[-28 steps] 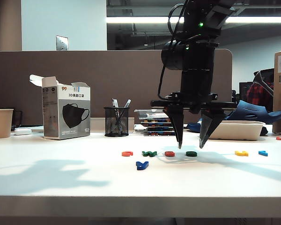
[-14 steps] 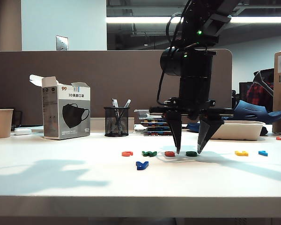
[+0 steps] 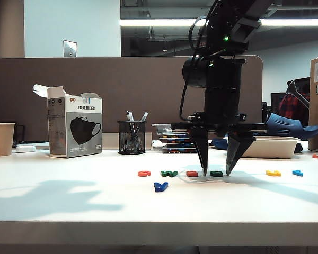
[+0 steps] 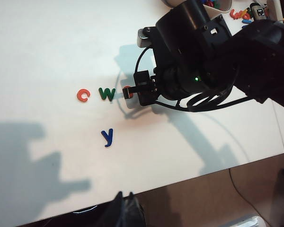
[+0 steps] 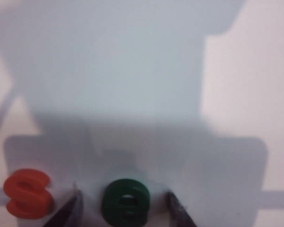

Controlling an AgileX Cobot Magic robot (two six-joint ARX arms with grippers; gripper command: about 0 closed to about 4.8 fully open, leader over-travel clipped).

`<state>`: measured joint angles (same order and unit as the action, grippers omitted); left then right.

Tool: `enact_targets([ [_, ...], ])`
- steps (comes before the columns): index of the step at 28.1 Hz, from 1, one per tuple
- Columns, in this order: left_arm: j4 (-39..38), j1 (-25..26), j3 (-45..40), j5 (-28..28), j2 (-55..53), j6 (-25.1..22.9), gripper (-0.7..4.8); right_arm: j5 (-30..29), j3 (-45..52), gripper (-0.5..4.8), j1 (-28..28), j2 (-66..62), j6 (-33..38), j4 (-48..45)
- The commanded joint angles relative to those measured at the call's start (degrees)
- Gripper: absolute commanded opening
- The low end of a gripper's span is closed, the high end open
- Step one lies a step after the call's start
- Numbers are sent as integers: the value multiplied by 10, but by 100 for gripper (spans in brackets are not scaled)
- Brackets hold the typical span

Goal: Select the appropriate letters from the row of letter magnets placed on the table to arrange into the word "yes".

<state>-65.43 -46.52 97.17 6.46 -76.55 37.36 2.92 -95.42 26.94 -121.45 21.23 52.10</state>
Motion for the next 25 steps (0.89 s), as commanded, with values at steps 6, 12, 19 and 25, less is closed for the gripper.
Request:
enact_targets([
  [6,4,0,2,0,1,2,-5,-3,2,198,0,-4,3,4],
  [12,4,0,2,0,2,2,-5,-3,2,144,0,-4,3,3],
  [19,4,0,2,0,2,2,-5,-3,2,143,0,-5,3,3],
  [25,4,0,2,0,2,2,-5,-3,2,104,0,-4,2,3],
])
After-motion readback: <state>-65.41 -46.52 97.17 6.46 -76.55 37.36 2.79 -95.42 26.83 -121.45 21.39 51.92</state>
